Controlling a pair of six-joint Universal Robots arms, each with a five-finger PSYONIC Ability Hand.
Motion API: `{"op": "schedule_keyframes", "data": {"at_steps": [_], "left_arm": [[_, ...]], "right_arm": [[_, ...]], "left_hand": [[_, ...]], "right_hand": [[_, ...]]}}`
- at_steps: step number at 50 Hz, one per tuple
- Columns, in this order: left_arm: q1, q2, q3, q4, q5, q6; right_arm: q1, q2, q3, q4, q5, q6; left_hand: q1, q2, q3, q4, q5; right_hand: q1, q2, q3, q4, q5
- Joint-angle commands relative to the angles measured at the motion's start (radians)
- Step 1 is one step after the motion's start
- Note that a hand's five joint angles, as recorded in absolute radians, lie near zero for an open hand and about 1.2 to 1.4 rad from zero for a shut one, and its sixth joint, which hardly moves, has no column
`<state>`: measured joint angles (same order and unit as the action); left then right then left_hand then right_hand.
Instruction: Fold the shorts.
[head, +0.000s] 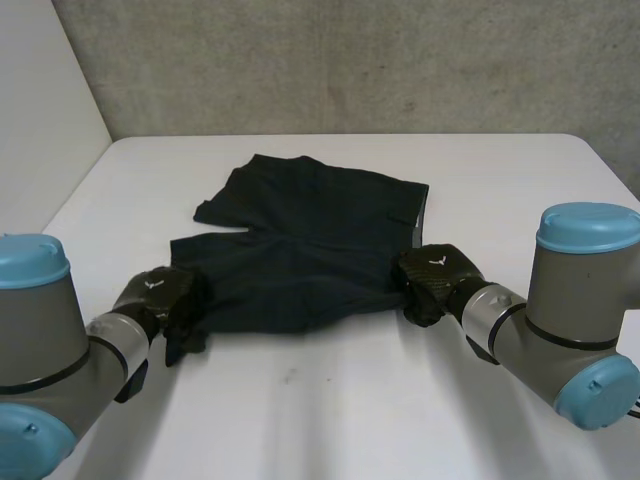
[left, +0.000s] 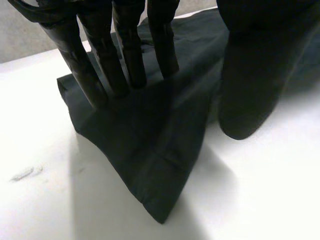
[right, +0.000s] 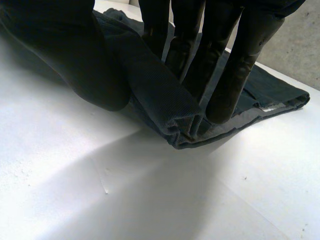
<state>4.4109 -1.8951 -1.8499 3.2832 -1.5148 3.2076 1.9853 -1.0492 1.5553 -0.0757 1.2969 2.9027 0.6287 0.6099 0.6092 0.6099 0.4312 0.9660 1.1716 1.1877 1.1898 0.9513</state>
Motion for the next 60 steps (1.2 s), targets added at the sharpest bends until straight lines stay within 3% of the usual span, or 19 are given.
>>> {"op": "schedule_keyframes", "data": {"at_steps": [1, 10, 15, 20, 24, 31, 33, 36, 43, 49, 55, 60], "left_arm": [[-0.002, -0.038, 0.0, 0.099, -0.021, 0.005], [-0.013, -0.056, -0.005, 0.13, -0.015, 0.061], [-0.024, -0.013, -0.038, 0.089, -0.018, 0.179], [-0.03, 0.077, -0.066, -0.012, -0.022, 0.303], [-0.036, 0.171, -0.078, -0.164, -0.021, 0.386], [-0.03, 0.329, -0.08, -0.594, -0.007, 0.553], [-0.036, 0.382, -0.086, -0.721, 0.008, 0.609], [-0.025, 0.438, -0.086, -0.806, 0.031, 0.69], [0.031, 0.435, -0.026, -0.699, 0.051, 0.776], [-0.013, 0.266, 0.087, -0.369, 0.045, 0.753], [-0.093, 0.027, 0.265, -0.09, 0.03, 0.729], [-0.197, -0.227, 0.528, 0.009, -0.033, 0.726]], "right_arm": [[0.0, 0.0, 0.0, -0.001, 0.008, 0.0], [0.001, -0.011, -0.006, 0.011, 0.008, -0.01], [0.003, -0.037, -0.018, 0.045, 0.001, -0.023], [0.017, -0.086, -0.046, 0.193, -0.002, -0.14], [0.015, -0.094, -0.057, 0.33, 0.002, -0.293], [0.01, -0.175, -0.018, 0.612, 0.004, -0.532], [0.004, -0.213, 0.028, 0.715, -0.014, -0.608], [0.003, -0.258, 0.074, 0.81, -0.068, -0.687], [-0.02, -0.268, 0.06, 0.853, -0.189, -0.706], [-0.092, -0.216, -0.056, 0.746, -0.237, -0.47], [-0.092, -0.124, -0.147, 0.6, -0.168, -0.304], [-0.083, -0.068, -0.202, 0.456, 0.036, -0.26]], "left_hand": [[0.254, 0.273, 0.273, 0.273, 0.277], [0.767, 0.786, 0.786, 0.786, 0.79], [0.768, 0.786, 0.787, 0.786, 0.791], [0.768, 0.786, 0.787, 0.786, 0.791], [0.768, 0.786, 0.787, 0.786, 0.791], [0.768, 0.786, 0.787, 0.786, 0.791], [0.768, 0.786, 0.787, 0.786, 0.791], [0.768, 0.786, 0.787, 0.786, 0.791], [0.768, 0.786, 0.787, 0.786, 0.791], [0.768, 0.786, 0.787, 0.786, 0.791], [0.768, 0.786, 0.787, 0.786, 0.791], [0.768, 0.786, 0.787, 0.786, 0.791]], "right_hand": [[0.43, 0.225, 0.209, 0.206, 0.27], [0.43, 0.225, 0.209, 0.206, 0.27], [0.43, 0.225, 0.209, 0.206, 0.27], [0.43, 0.225, 0.209, 0.206, 0.27], [0.43, 0.225, 0.209, 0.206, 0.27], [0.43, 0.225, 0.209, 0.206, 0.27], [0.43, 0.225, 0.209, 0.206, 0.27], [0.43, 0.225, 0.209, 0.206, 0.27], [0.43, 0.225, 0.209, 0.206, 0.27], [0.43, 0.225, 0.209, 0.206, 0.27], [0.43, 0.225, 0.209, 0.206, 0.27], [0.43, 0.225, 0.209, 0.206, 0.27]]}}
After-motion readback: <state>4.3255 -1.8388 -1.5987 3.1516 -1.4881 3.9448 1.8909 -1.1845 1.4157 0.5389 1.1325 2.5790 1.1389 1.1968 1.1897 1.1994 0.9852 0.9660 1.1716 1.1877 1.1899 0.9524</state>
